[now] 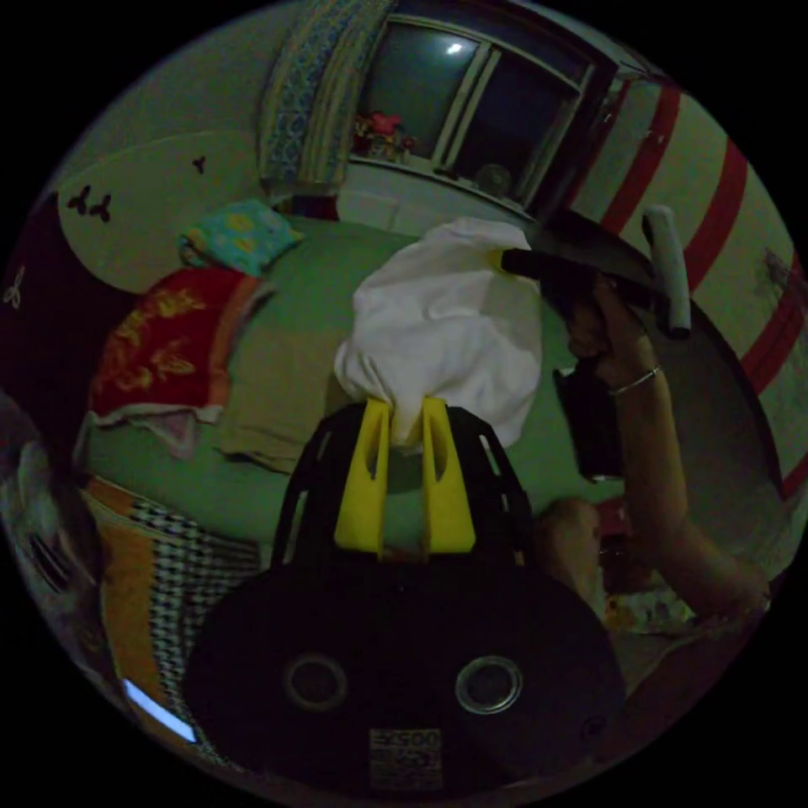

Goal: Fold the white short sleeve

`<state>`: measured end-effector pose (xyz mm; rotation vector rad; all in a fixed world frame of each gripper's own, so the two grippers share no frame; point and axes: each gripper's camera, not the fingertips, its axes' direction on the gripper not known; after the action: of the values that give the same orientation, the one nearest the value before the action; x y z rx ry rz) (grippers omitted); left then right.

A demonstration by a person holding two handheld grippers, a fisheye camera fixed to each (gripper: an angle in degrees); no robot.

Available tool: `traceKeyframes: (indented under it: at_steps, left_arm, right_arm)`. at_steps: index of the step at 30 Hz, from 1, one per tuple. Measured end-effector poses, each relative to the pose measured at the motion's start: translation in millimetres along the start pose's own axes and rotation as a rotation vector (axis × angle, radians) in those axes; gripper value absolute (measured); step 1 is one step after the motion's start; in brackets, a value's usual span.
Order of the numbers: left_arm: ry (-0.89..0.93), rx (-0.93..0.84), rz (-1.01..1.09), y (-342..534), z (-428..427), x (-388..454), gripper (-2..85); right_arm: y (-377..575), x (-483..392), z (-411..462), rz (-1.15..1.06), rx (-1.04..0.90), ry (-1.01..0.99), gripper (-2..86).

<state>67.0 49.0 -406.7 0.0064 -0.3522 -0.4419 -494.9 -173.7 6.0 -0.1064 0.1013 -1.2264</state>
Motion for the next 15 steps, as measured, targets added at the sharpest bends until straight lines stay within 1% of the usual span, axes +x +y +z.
traceKeyframes:
  at_steps: [2,4,6,8,11,13,15]
  left_arm:
    - [-0.054,-0.077,-0.062,-20,14,-30,8.3]
    - [-0.167,-0.165,-0.242,-33,49,-76,9.6]
    - [-0.245,-0.242,-0.364,-30,74,-103,9.1]
    - [-0.272,-0.233,-0.432,-25,86,-114,8.3]
    - [-0.278,-0.161,-0.38,-25,92,-102,8.0]
    - [-0.378,-0.113,-0.287,-38,98,-78,7.0]
    - [-0.417,-0.08,-0.214,-50,106,-60,6.0]
  right_arm:
    - [-11,5,68,0.048,-0.157,-0.038,6.7]
    - [0,9,115,0.085,-0.307,-0.084,8.9]
    - [23,5,143,0.066,-0.332,-0.135,9.2]
    - [58,-7,167,0.014,-0.347,-0.191,9.1]
    - [86,-24,191,0.038,-0.359,-0.223,6.3]
    - [89,-38,200,0.05,-0.322,-0.275,3.5]
    - [86,-56,207,0.051,-0.263,-0.306,0.2]
